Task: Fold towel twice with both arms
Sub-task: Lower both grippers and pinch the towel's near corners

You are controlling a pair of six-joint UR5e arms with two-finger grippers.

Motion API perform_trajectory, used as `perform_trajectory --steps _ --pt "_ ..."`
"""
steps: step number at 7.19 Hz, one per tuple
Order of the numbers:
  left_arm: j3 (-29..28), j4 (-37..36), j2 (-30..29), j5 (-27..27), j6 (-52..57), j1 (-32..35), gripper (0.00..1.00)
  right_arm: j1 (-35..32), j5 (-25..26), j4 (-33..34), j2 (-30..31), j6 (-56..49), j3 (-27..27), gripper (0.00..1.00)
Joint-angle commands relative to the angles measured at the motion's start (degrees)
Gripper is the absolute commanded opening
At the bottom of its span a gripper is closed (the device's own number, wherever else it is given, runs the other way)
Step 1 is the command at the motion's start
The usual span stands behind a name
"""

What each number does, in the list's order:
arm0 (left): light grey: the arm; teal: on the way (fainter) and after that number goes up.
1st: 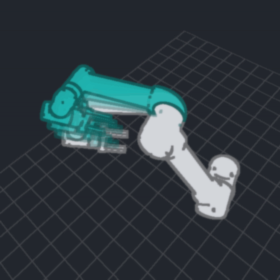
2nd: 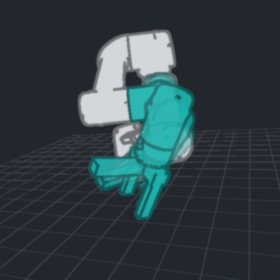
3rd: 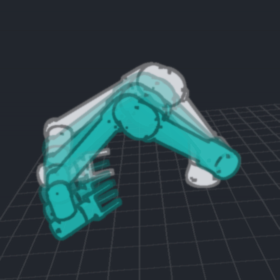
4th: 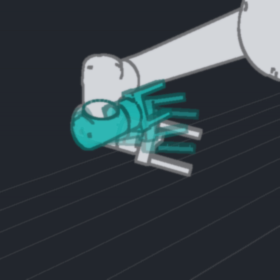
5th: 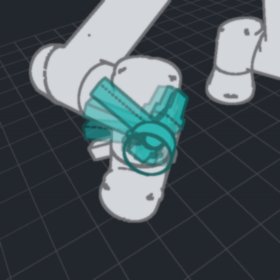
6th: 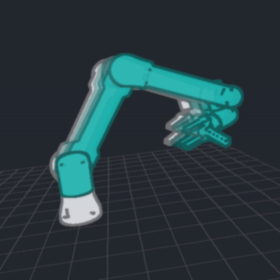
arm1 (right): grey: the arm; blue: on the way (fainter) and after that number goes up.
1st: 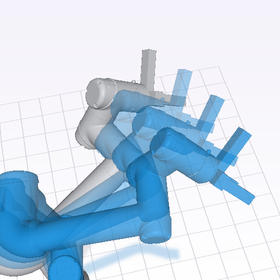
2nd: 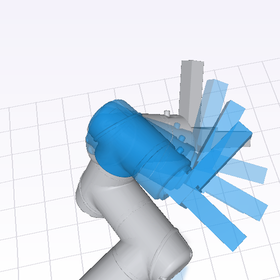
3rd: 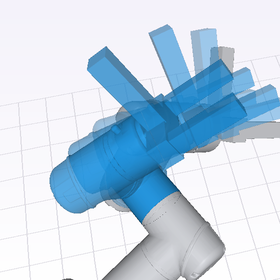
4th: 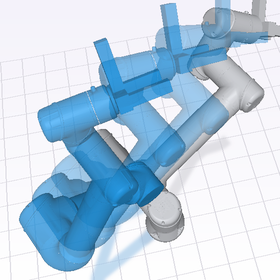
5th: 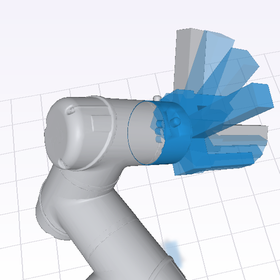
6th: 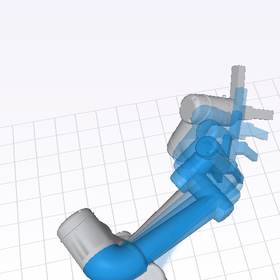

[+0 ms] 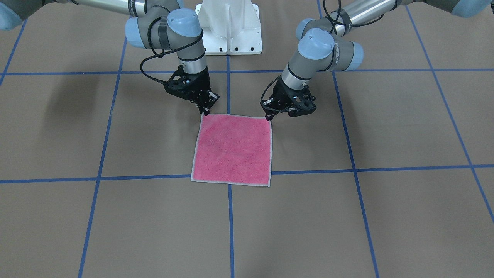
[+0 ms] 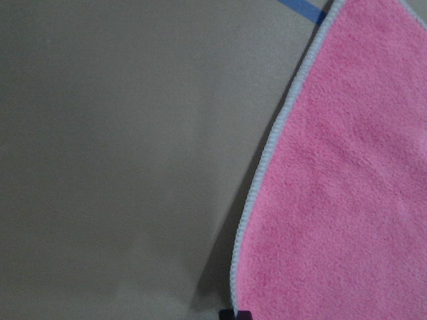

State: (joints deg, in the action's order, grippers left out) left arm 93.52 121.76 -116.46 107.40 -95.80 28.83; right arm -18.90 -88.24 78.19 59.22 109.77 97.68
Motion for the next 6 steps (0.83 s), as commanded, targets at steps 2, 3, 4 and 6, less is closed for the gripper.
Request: perform_trajectory --steps 2,3,4,6 --pt "0.00 -0.03 -0.09 0.00 0.00 0.00 0.00 -0.17 0.09 0.03 0.10 0.00 0.23 0.00" --pt "0.17 -0.03 -0.09 0.00 0.00 0.00 0.00 -0.44 0.00 0.03 0.10 -0.17 0.41 0.00" --pt "1.05 -0.03 -0.09 0.09 0.00 0.00 0.00 -1.22 -0.43 0.29 0.45 -0.44 1.98 0.00" --pt "3.59 -0.38 0.00 2.09 -0.18 0.00 0.00 -1.67 -2.45 0.47 5.44 -0.53 9.34 0.00"
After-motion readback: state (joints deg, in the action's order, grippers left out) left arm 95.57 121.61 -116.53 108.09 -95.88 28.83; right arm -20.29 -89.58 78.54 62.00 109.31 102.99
